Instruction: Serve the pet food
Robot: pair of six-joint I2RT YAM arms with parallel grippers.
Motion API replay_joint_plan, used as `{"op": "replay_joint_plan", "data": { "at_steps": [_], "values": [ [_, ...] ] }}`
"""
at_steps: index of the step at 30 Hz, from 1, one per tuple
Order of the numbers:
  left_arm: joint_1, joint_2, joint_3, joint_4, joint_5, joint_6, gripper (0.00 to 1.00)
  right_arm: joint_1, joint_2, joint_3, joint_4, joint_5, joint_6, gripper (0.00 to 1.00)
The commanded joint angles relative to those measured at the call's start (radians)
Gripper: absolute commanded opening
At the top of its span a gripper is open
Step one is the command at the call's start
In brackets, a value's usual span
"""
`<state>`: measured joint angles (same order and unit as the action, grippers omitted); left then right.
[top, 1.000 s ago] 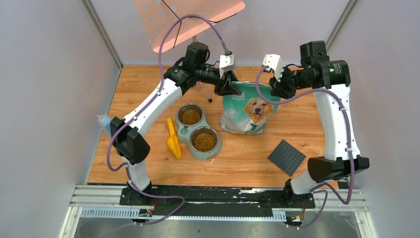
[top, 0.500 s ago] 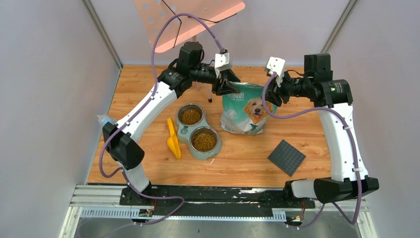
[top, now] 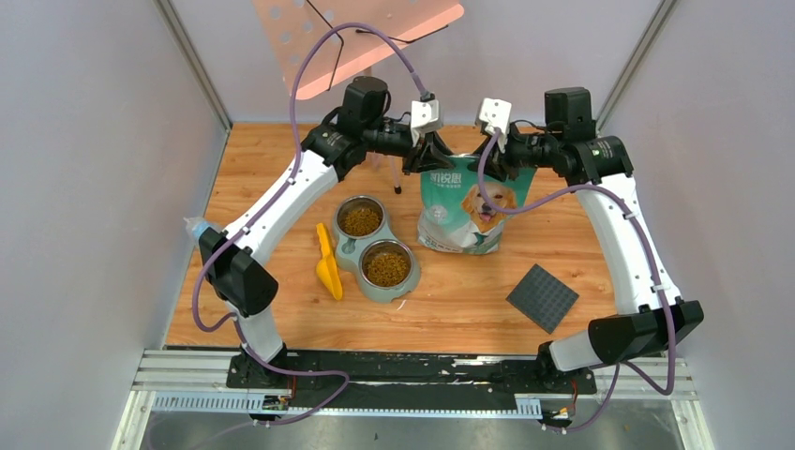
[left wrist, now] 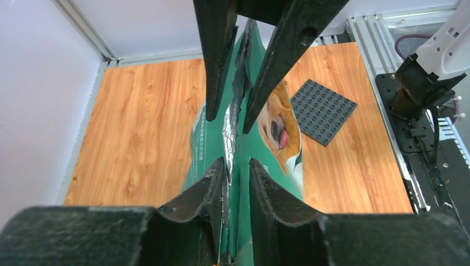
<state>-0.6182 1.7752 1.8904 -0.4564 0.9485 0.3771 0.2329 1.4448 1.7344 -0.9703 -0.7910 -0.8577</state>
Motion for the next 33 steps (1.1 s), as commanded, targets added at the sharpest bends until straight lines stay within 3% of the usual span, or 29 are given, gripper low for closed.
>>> {"op": "replay_joint_plan", "data": {
  "at_steps": [1, 4, 8, 12, 14, 15, 17, 19, 22, 25, 28, 31, 33],
  "values": [
    [-0.004, 0.012, 0.056, -0.039, -0.001, 0.044, 0.27, 0.019, -0.026, 0.01, 0.053, -0.025, -0.054, 0.27],
    [-0.003, 0.018, 0.062, -0.05, -0.001, 0.051, 0.2, 0.036, -0.042, 0.006, 0.053, -0.019, -0.073, 0.23],
    [-0.004, 0.027, 0.071, -0.058, -0.001, 0.053, 0.12, 0.055, -0.055, -0.015, 0.046, 0.014, -0.119, 0.01],
    [-0.004, 0.029, 0.082, -0.073, -0.007, 0.057, 0.0, 0.063, -0.066, -0.036, 0.046, 0.039, -0.15, 0.0],
    [-0.004, 0.024, 0.08, -0.084, -0.015, 0.068, 0.07, 0.062, -0.067, -0.04, 0.049, 0.049, -0.147, 0.0],
    [-0.004, 0.023, 0.079, -0.1, -0.02, 0.088, 0.2, 0.063, -0.069, -0.041, 0.049, 0.056, -0.147, 0.0],
    [-0.004, 0.017, 0.075, -0.132, -0.042, 0.126, 0.31, 0.068, -0.072, -0.046, 0.048, 0.069, -0.146, 0.0],
    [-0.004, 0.008, 0.071, -0.169, -0.057, 0.17, 0.27, 0.075, -0.076, -0.05, 0.049, 0.086, -0.148, 0.03],
    [-0.004, -0.001, 0.069, -0.205, -0.048, 0.198, 0.14, 0.091, -0.075, -0.066, 0.048, 0.101, -0.147, 0.18],
    [-0.003, -0.001, 0.063, -0.19, -0.028, 0.169, 0.01, 0.117, -0.061, -0.075, 0.054, 0.116, -0.135, 0.16],
    [-0.003, 0.002, 0.064, -0.162, -0.011, 0.124, 0.0, 0.128, -0.042, -0.06, 0.062, 0.106, -0.107, 0.0],
    [-0.004, 0.001, 0.068, -0.164, -0.011, 0.118, 0.0, 0.128, -0.025, -0.022, 0.061, 0.089, -0.075, 0.0],
    [-0.002, -0.006, 0.068, -0.179, -0.027, 0.132, 0.08, 0.128, -0.017, -0.004, 0.059, 0.098, -0.061, 0.0]
  ]
}}
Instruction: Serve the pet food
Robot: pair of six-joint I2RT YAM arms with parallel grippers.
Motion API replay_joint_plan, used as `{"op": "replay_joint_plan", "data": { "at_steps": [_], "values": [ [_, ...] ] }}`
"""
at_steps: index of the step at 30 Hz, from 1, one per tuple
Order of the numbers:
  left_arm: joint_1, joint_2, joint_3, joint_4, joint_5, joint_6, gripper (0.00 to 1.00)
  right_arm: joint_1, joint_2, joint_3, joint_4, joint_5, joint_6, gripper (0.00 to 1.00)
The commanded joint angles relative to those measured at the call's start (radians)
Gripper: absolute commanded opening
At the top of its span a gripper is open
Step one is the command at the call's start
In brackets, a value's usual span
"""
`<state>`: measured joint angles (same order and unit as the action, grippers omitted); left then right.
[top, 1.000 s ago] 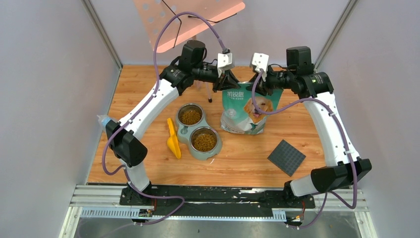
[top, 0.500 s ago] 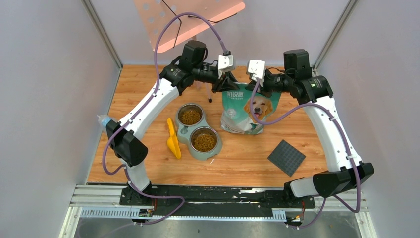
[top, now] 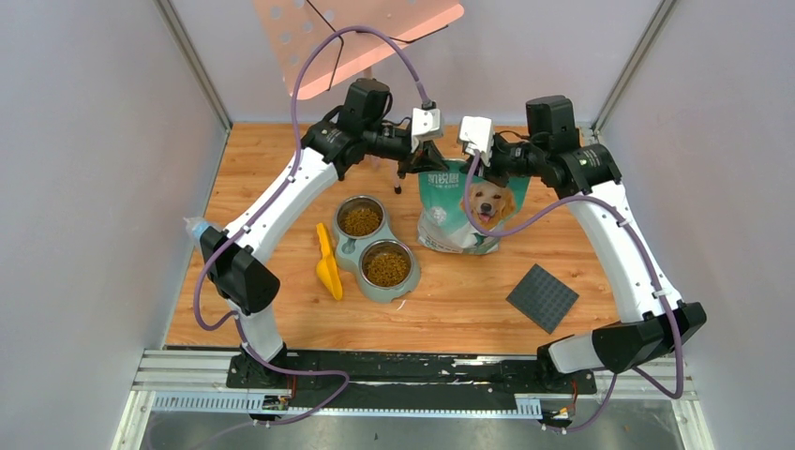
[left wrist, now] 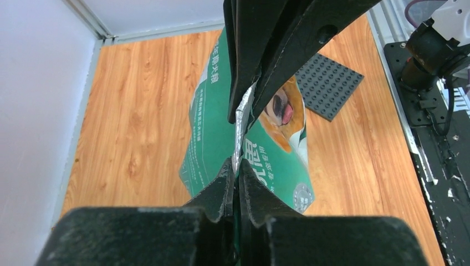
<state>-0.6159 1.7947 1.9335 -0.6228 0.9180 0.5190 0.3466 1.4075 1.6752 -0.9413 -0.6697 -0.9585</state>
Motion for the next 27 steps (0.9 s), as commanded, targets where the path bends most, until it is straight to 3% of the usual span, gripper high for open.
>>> {"op": "replay_joint_plan", "data": {
  "at_steps": [1, 3, 4, 5, 6, 8, 10, 14, 17, 20, 24, 27],
  "values": [
    [-0.004, -0.03, 0.019, -0.02, -0.004, -0.001, 0.22, 0.014, 0.021, 0.06, 0.029, -0.012, 0.044, 0.0],
    [-0.001, -0.047, -0.004, -0.023, -0.022, 0.014, 0.25, 0.013, 0.021, 0.062, 0.025, 0.026, 0.056, 0.1],
    [-0.001, -0.056, -0.009, -0.027, -0.022, 0.025, 0.21, 0.011, 0.021, 0.06, 0.018, 0.048, 0.059, 0.16],
    [0.0, -0.058, -0.012, -0.045, -0.022, 0.041, 0.09, 0.01, 0.022, 0.062, 0.006, 0.073, 0.062, 0.23],
    [0.003, -0.057, -0.01, -0.056, -0.02, 0.047, 0.04, 0.005, 0.026, 0.067, -0.015, 0.091, 0.062, 0.31],
    [0.007, -0.055, -0.008, -0.078, -0.011, 0.044, 0.0, -0.008, 0.035, 0.097, -0.062, 0.113, 0.07, 0.39],
    [0.007, -0.057, -0.012, -0.078, -0.009, 0.039, 0.0, -0.036, 0.043, 0.136, -0.123, 0.096, 0.065, 0.32],
    [0.009, -0.057, -0.015, -0.064, -0.013, 0.021, 0.0, -0.11, 0.035, 0.183, -0.195, 0.053, 0.035, 0.0],
    [0.011, -0.051, -0.01, -0.055, -0.013, 0.005, 0.0, -0.159, 0.016, 0.176, -0.215, 0.056, 0.011, 0.0],
    [0.013, -0.045, -0.002, -0.048, -0.013, -0.009, 0.0, -0.177, -0.014, 0.152, -0.218, 0.095, -0.012, 0.21],
    [0.015, -0.042, 0.002, -0.043, -0.02, -0.016, 0.0, -0.21, -0.045, 0.129, -0.222, 0.118, -0.025, 0.24],
    [0.015, -0.037, 0.008, -0.043, -0.019, -0.018, 0.0, -0.242, -0.051, 0.142, -0.256, 0.094, -0.053, 0.0]
  ]
}}
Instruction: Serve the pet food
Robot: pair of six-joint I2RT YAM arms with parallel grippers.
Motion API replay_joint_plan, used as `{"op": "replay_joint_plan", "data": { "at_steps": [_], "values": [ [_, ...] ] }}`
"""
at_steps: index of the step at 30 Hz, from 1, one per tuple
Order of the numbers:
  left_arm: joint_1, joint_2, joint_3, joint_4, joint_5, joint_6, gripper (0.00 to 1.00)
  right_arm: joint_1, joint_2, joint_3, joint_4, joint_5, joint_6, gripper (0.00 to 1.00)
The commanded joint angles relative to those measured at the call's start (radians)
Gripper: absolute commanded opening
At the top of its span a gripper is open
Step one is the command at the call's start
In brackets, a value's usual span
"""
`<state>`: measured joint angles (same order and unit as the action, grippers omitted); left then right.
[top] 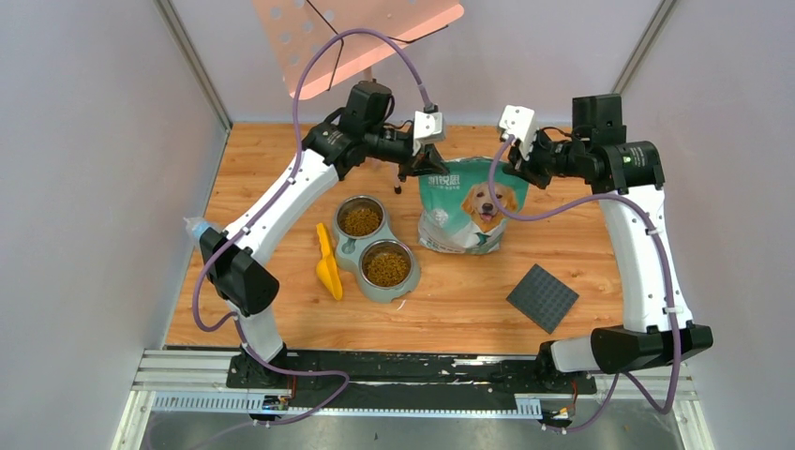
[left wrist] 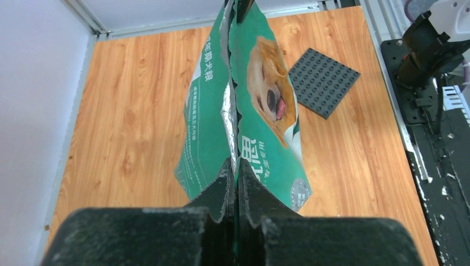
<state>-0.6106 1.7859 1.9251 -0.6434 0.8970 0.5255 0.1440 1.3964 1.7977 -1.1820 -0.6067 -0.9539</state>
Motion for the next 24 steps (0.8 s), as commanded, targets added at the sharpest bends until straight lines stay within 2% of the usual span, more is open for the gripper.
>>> {"op": "replay_joint_plan", "data": {
  "at_steps": [1, 3, 5, 8, 9, 10, 11, 12, 17, 18, 19, 20, 21, 23, 24],
  "values": [
    [0.01, -0.027, 0.021, -0.022, 0.002, -0.025, 0.0, -0.052, -0.037, 0.029, -0.03, 0.018, -0.062, 0.0],
    [0.009, -0.022, 0.027, -0.023, 0.001, -0.027, 0.0, -0.064, -0.033, 0.04, -0.038, 0.026, -0.06, 0.02],
    [0.01, -0.019, 0.033, -0.026, -0.002, -0.027, 0.0, -0.076, -0.032, 0.037, -0.039, 0.042, -0.06, 0.15],
    [0.01, -0.018, 0.037, -0.03, -0.007, -0.023, 0.0, -0.104, -0.036, 0.037, -0.047, 0.018, -0.077, 0.0],
    [0.009, -0.018, 0.039, -0.032, -0.007, -0.022, 0.0, -0.111, -0.039, 0.036, -0.046, 0.014, -0.077, 0.0],
    [0.01, -0.017, 0.042, -0.036, -0.008, -0.021, 0.0, -0.114, -0.038, 0.035, -0.044, 0.02, -0.067, 0.07],
    [0.01, -0.019, 0.042, -0.036, -0.01, -0.022, 0.0, -0.115, -0.034, 0.037, -0.041, 0.031, -0.047, 0.2],
    [0.01, -0.019, 0.042, -0.033, -0.014, -0.027, 0.0, -0.116, -0.027, 0.043, -0.04, 0.042, -0.029, 0.27],
    [0.009, -0.034, 0.044, -0.017, -0.078, -0.072, 0.01, -0.168, -0.002, 0.091, -0.017, 0.105, 0.097, 0.32],
    [0.01, -0.04, 0.043, -0.018, -0.101, -0.075, 0.14, -0.185, -0.004, 0.097, -0.018, 0.107, 0.115, 0.33],
    [0.01, -0.053, 0.042, -0.02, -0.115, -0.075, 0.23, -0.202, -0.01, 0.099, -0.012, 0.101, 0.131, 0.37],
    [0.009, -0.062, 0.038, -0.018, -0.121, -0.076, 0.39, -0.218, -0.019, 0.1, 0.003, 0.091, 0.162, 0.44],
    [0.009, -0.089, 0.036, -0.015, -0.134, -0.08, 0.45, -0.237, -0.028, 0.1, 0.024, 0.078, 0.201, 0.5],
    [0.009, -0.145, 0.019, 0.01, -0.168, -0.092, 0.74, -0.273, -0.046, 0.092, 0.084, 0.063, 0.305, 0.56],
    [0.009, -0.165, 0.001, 0.032, -0.187, -0.096, 0.93, -0.285, -0.053, 0.08, 0.122, 0.074, 0.362, 0.6]
  ]
}}
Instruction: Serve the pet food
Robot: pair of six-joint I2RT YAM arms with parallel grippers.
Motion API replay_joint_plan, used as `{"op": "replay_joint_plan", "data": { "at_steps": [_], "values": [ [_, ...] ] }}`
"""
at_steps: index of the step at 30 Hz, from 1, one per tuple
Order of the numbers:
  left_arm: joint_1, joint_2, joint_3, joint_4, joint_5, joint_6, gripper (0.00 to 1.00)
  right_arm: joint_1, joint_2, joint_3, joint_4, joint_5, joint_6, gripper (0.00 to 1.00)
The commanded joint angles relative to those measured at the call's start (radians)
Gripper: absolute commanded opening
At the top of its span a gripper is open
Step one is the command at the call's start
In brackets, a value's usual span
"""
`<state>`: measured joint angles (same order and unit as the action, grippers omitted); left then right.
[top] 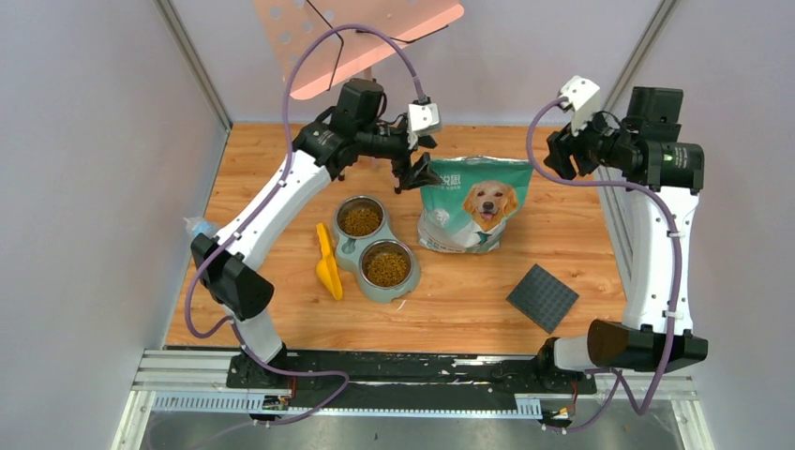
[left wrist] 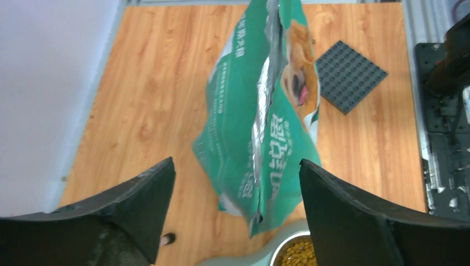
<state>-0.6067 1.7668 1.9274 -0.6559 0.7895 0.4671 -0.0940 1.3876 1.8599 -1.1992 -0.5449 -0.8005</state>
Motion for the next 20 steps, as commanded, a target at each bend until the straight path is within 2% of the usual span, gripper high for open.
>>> {"op": "replay_joint_plan", "data": {
  "at_steps": [1, 2, 4, 5, 7, 8, 9, 10, 11, 13, 16, 20],
  "values": [
    [0.005, -0.187, -0.004, 0.053, -0.119, -0.041, 0.97, -0.059, -0.052, 0.004, 0.181, 0.027, 0.268, 0.63],
    [0.007, -0.208, -0.009, 0.052, -0.144, -0.043, 0.99, -0.072, -0.063, -0.013, 0.218, 0.039, 0.328, 0.67],
    [0.007, -0.288, -0.02, 0.04, -0.229, -0.058, 1.0, -0.081, -0.097, -0.067, 0.337, 0.141, 0.481, 0.82],
    [0.008, -0.311, -0.027, 0.035, -0.303, -0.079, 1.0, -0.081, -0.114, -0.094, 0.389, 0.189, 0.554, 0.88],
    [0.012, -0.387, -0.077, 0.045, -0.432, -0.127, 1.0, -0.081, -0.137, -0.113, 0.446, 0.248, 0.622, 0.95],
    [0.016, -0.441, -0.096, 0.052, -0.48, -0.145, 1.0, -0.08, -0.141, -0.115, 0.465, 0.275, 0.649, 0.96],
    [0.019, -0.467, -0.131, 0.065, -0.603, -0.193, 1.0, -0.08, -0.142, -0.114, 0.482, 0.308, 0.682, 0.97],
    [0.03, -0.517, -0.148, 0.07, -0.668, -0.219, 1.0, -0.081, -0.142, -0.112, 0.496, 0.35, 0.711, 0.98],
    [0.04, -0.541, -0.186, 0.081, -0.797, -0.282, 1.0, -0.08, -0.141, -0.111, 0.508, 0.389, 0.739, 0.99],
    [0.093, -0.619, -0.262, 0.106, -0.95, -0.404, 1.0, -0.08, -0.139, -0.113, 0.525, 0.463, 0.781, 1.0],
    [0.19, -0.727, -0.383, 0.141, -0.998, -0.457, 1.0, -0.079, -0.14, -0.132, 0.556, 0.515, 0.794, 1.0],
    [0.216, -0.746, -0.469, 0.14, -1.028, -0.466, 1.0, -0.079, -0.131, -0.139, 0.576, 0.492, 0.822, 1.0]
  ]
}}
